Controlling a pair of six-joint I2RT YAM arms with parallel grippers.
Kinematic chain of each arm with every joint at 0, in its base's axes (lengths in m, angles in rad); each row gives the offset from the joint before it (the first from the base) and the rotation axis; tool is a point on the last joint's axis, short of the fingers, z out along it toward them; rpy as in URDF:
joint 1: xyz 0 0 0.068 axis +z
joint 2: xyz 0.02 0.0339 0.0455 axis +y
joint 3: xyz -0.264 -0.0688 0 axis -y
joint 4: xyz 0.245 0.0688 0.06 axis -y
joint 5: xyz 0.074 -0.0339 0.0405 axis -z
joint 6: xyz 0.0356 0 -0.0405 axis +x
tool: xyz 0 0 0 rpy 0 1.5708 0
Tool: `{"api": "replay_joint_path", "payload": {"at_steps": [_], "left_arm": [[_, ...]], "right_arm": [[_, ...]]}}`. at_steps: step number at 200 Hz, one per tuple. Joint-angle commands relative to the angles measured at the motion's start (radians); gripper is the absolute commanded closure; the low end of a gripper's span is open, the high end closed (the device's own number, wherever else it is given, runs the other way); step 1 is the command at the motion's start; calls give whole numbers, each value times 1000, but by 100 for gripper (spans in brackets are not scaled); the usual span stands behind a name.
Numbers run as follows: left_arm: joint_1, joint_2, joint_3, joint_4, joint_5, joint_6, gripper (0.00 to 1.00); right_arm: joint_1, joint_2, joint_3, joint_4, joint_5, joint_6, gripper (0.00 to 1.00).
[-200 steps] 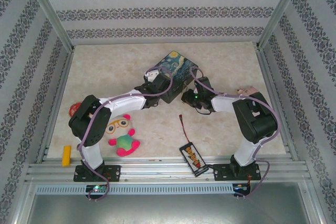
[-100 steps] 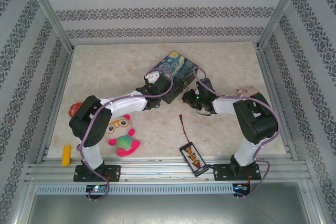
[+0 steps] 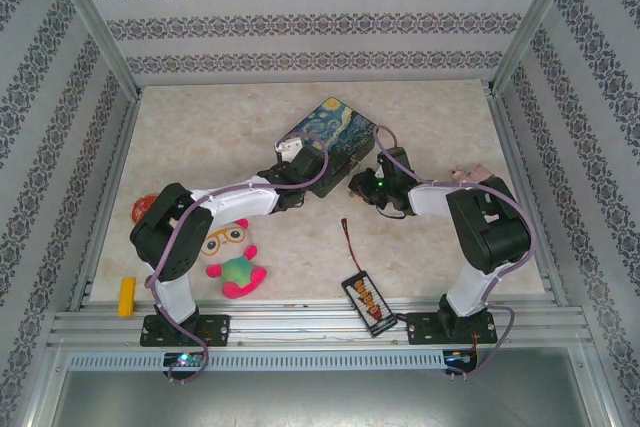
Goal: Unlock the padlock with the key
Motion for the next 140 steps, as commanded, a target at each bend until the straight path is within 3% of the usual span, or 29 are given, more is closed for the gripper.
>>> {"api": "replay_joint_path", "payload": {"at_steps": [1,140], "left_arm": [[-9,-11,-37,-56,-5,30,1],[-8,-19,-51,-53,-8,31,1]], "right_arm": [[-15,27,-5,35,-23,24,100],[-43,57,12,113,-51,51,100]]}}
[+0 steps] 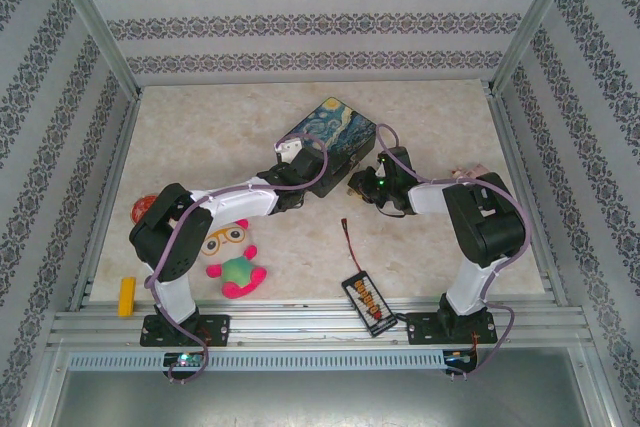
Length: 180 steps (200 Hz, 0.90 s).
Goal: Unlock the padlock with the key
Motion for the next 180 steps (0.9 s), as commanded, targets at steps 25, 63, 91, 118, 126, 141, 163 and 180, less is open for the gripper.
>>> {"api": "replay_joint_path", "payload": {"at_steps": [25,63,91,118,126,141,163,180], "left_arm": [[-8,-16,-36,-75,-8,32,1],[-8,-16,-36,-76,-10,32,1],[-7,-13,-35,-74,-9,33,1],[-7,-12,-34,-73,-7,35,1],[-6,-12,-34,-73,-7,35,1],[-6,-10,-32,-73,-6,35,1],[-6,-7,-32,-74,-5,35,1],[-5,-7,-34,-76,-5,33,1]], "right_arm": [[-28,13,15,45,6,14,100],[-31,25,22,84,-8,26,100],[-31,29,22,129,-23,34,100],[-31,23,19,154,-20,37,100],[-31,23,20,158,-19,40,100],[-35,25,19,168,-20,46,100],[-40,37,12,202,-22,68,100],[-44,47,9,225,-22,83,100]]}}
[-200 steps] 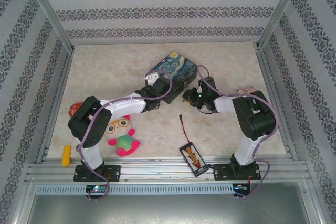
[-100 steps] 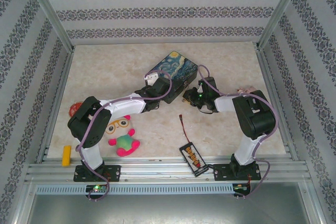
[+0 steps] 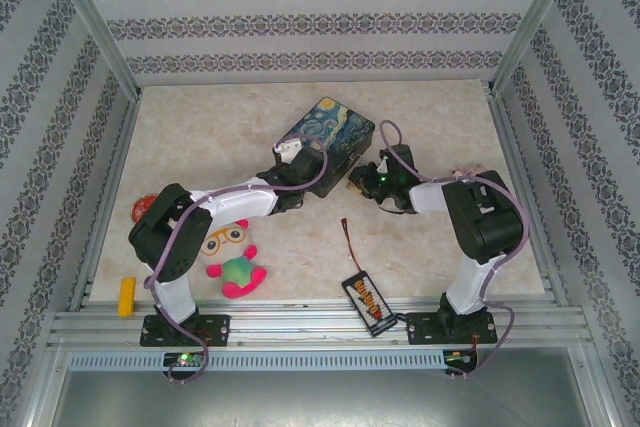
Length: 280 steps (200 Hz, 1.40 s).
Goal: Unlock the padlock with the key
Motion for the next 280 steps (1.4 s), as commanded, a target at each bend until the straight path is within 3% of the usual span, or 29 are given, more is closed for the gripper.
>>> {"api": "replay_joint_path", "payload": {"at_steps": [1,187,280], "left_arm": [[-5,-4,-31,-78,-5,29,1],[33,-23,-71,-65,4,-2,0],[76,-27,-79,-26,21,-10,9]], "right_arm": [[-18,21,9,113,17,32,100],[-17,12,-30,144,8,47,100],[-2,-68,-128,153,44,78,100]]}}
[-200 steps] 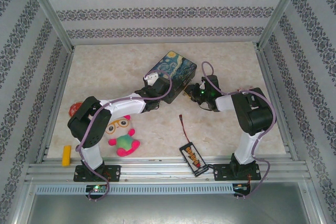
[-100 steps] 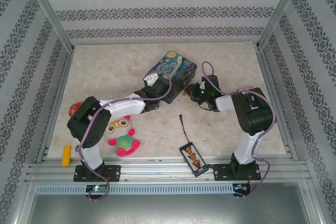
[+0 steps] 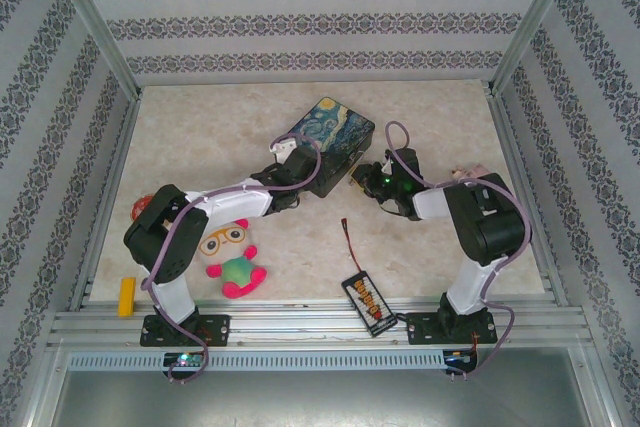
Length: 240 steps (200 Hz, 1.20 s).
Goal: Unlock the padlock with the key
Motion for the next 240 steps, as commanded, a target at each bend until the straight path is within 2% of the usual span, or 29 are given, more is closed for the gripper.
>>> {"api": "replay_joint_path", "payload": {"at_steps": [1,5,38,105,140,186,240], "left_arm": [[40,-3,-34,-74,-29,-1,10],[43,-3,-34,-71,-29,0,13],[61,0,-37,-42,-9,4,19],[83,27,-14,-18,24,16,21],[83,20,-7,-19,39,22,17],[62,-57,9,-10,32,43,0],[24,14,69,-26,85,44,1]], "right_arm": [[4,-39,-44,0,29,22,100],[6,-43,-48,-1,32,24,100],[24,-79,-93,10,70,46,100],[42,-146,-192,46,162,78,100],[41,-144,-206,69,179,96,100],[49,-123,-200,93,174,112,100],[48,-112,-210,114,178,126,100]]}}
